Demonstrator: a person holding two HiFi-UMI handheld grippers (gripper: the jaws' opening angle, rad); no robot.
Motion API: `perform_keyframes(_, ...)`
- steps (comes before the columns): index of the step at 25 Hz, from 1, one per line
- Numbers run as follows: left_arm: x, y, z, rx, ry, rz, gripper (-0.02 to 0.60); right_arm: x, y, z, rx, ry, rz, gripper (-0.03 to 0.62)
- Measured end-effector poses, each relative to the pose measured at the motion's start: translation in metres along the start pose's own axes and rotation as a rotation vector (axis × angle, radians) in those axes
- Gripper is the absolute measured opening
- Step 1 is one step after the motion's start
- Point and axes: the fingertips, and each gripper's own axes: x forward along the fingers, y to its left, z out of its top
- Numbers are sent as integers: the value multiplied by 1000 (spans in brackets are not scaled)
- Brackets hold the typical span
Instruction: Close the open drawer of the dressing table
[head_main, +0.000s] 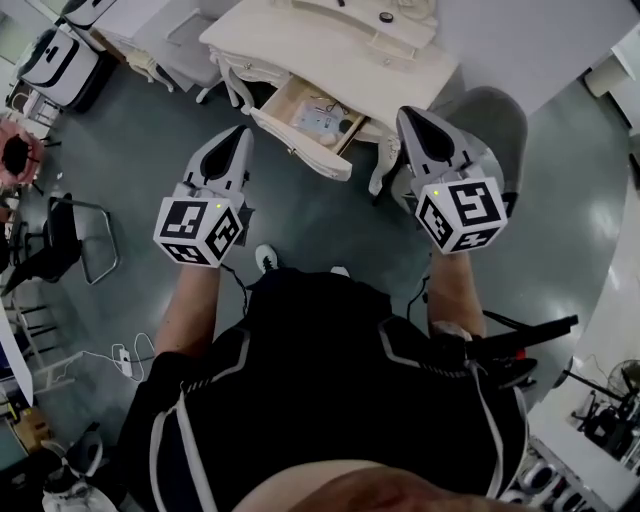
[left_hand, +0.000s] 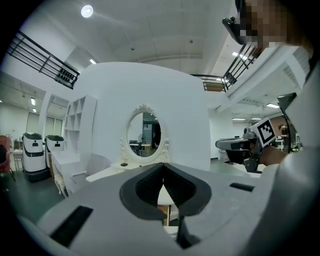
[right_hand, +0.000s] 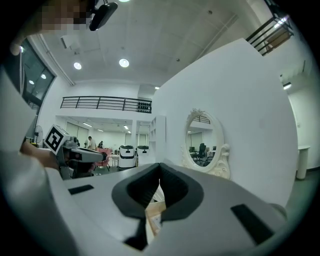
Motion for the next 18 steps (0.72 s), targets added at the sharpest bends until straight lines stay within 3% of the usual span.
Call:
perform_keyframes(6, 31, 42, -7, -23, -40, -56, 5, 30, -6, -7, -24, 31, -99, 5)
perform_keyframes(14, 72, 111, -11, -35, -28, -194, 5, 89, 5, -13, -6, 67, -228, 5)
perform_keyframes(18, 91, 148, -13, -33, -23, -203, 5, 116, 15, -17, -4, 74, -265, 5)
